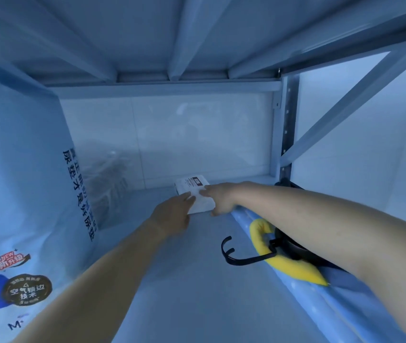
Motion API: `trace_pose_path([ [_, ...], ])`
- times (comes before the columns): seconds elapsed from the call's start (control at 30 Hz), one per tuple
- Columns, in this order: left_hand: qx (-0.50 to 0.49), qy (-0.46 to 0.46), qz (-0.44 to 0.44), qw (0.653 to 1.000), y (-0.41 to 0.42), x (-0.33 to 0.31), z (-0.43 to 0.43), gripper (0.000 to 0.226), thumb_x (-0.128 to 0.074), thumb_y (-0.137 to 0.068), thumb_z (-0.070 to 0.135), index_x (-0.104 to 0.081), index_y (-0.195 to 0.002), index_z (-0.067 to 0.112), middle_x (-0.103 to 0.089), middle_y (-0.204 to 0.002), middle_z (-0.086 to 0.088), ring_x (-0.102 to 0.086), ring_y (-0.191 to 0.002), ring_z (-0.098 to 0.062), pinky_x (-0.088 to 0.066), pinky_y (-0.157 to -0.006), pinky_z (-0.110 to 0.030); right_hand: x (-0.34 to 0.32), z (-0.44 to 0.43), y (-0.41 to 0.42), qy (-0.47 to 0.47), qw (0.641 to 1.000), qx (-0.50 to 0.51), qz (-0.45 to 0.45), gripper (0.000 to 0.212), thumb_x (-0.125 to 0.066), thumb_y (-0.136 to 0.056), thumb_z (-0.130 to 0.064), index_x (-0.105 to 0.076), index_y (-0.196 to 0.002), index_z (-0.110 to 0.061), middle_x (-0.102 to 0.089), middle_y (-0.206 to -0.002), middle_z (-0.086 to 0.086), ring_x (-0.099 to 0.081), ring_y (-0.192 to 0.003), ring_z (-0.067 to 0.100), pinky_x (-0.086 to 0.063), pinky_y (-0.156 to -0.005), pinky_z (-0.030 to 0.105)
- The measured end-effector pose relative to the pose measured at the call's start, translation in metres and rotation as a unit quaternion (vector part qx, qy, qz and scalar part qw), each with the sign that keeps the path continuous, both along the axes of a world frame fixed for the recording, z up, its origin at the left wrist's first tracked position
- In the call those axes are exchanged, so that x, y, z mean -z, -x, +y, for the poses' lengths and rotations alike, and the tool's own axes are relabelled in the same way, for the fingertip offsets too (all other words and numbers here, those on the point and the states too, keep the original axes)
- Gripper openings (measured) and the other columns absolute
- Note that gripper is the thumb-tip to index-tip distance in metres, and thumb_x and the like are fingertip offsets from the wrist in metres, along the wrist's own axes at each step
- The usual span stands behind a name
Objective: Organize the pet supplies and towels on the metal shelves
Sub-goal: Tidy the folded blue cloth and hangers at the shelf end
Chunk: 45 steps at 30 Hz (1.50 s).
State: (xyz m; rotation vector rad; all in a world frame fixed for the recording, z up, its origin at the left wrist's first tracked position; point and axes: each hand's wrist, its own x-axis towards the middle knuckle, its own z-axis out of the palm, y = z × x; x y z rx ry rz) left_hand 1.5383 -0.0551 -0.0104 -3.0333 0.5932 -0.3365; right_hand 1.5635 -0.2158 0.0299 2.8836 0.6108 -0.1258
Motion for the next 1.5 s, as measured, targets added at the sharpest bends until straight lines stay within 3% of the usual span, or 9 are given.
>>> trace_pose_path([
  [0.13, 0.001, 0.003, -0.008, 1.000, 0.000, 0.008, 0.001, 0.058, -0.035, -0.098, 0.021, -0.009, -0.150, 0.019, -0.001, -0.158, 0.004, -0.012, -0.143, -0.016, -0.030, -0.111, -0.034, -0.002, -0.012, 0.003, 0.015, 1.000, -0.020, 0.001, 0.065, -0.049, -0.094, -0.031, -0.015, -0.149, -0.019, -0.019, -0.155, 0.000, -0.029, -0.137, 0.024, -0.033, -0.106, 0.031],
  [0.3, 0.008, -0.021, -0.014, 1.000, 0.008, 0.014, 0.003, 0.061, -0.038, -0.096, 0.014, -0.010, -0.150, 0.016, -0.003, -0.158, 0.002, -0.015, -0.143, -0.016, -0.033, -0.109, -0.034, 0.001, -0.020, 0.005, 0.047, 0.998, -0.036, 0.008, 0.060, -0.037, -0.098, -0.026, -0.008, -0.150, -0.021, -0.004, -0.158, -0.005, -0.021, -0.142, 0.023, -0.028, -0.110, 0.033],
  [0.5, -0.020, -0.034, 0.035, 0.999, -0.003, 0.007, -0.007, 0.067, -0.039, -0.094, 0.010, -0.003, -0.150, 0.012, 0.004, -0.158, 0.002, -0.015, -0.143, -0.017, -0.032, -0.110, -0.033, 0.003, -0.012, -0.006, 0.092, 0.996, -0.019, 0.009, 0.062, -0.035, -0.096, -0.020, -0.006, -0.150, -0.023, 0.002, -0.159, -0.005, -0.029, -0.137, 0.028, -0.037, -0.105, 0.040],
  [0.7, -0.050, -0.032, 0.069, 0.996, -0.016, 0.003, -0.004, 0.071, -0.041, -0.092, 0.010, 0.000, -0.150, 0.015, 0.008, -0.158, 0.006, -0.009, -0.144, -0.013, -0.027, -0.112, -0.033, 0.006, -0.007, -0.014, 0.118, 0.992, 0.002, 0.032, 0.068, -0.035, -0.093, -0.020, 0.003, -0.149, -0.029, 0.015, -0.156, -0.011, -0.022, -0.142, 0.025, -0.036, -0.106, 0.042],
  [1.0, -0.051, -0.026, 0.091, 0.994, -0.026, 0.001, -0.006, 0.069, -0.038, -0.094, 0.010, 0.002, -0.150, 0.016, 0.011, -0.157, 0.008, -0.005, -0.144, -0.010, -0.022, -0.115, -0.031, 0.003, -0.007, -0.026, 0.151, 0.987, 0.009, 0.048, 0.067, -0.033, -0.093, -0.023, 0.002, -0.149, -0.029, 0.018, -0.155, -0.012, -0.023, -0.141, 0.025, -0.036, -0.106, 0.045],
  [1.2, -0.044, 0.007, 0.101, 0.994, -0.029, 0.004, -0.005, 0.072, -0.042, -0.093, 0.022, 0.002, -0.150, 0.017, 0.011, -0.157, 0.010, -0.004, -0.144, -0.010, -0.019, -0.115, -0.029, 0.001, -0.008, -0.028, 0.139, 0.989, 0.014, 0.055, 0.068, -0.033, -0.092, -0.020, 0.002, -0.149, -0.030, 0.018, -0.155, -0.014, -0.025, -0.140, 0.025, -0.036, -0.106, 0.044],
  [1.5, -0.019, 0.018, 0.090, 0.996, -0.023, 0.011, 0.001, 0.068, -0.039, -0.096, 0.023, 0.002, -0.150, 0.014, 0.010, -0.157, 0.006, -0.004, -0.144, -0.013, -0.013, -0.115, -0.027, 0.001, -0.009, -0.027, 0.120, 0.990, 0.021, 0.066, 0.064, -0.031, -0.091, -0.023, -0.007, -0.150, -0.029, 0.013, -0.156, -0.014, -0.029, -0.138, 0.025, -0.036, -0.105, 0.043],
])
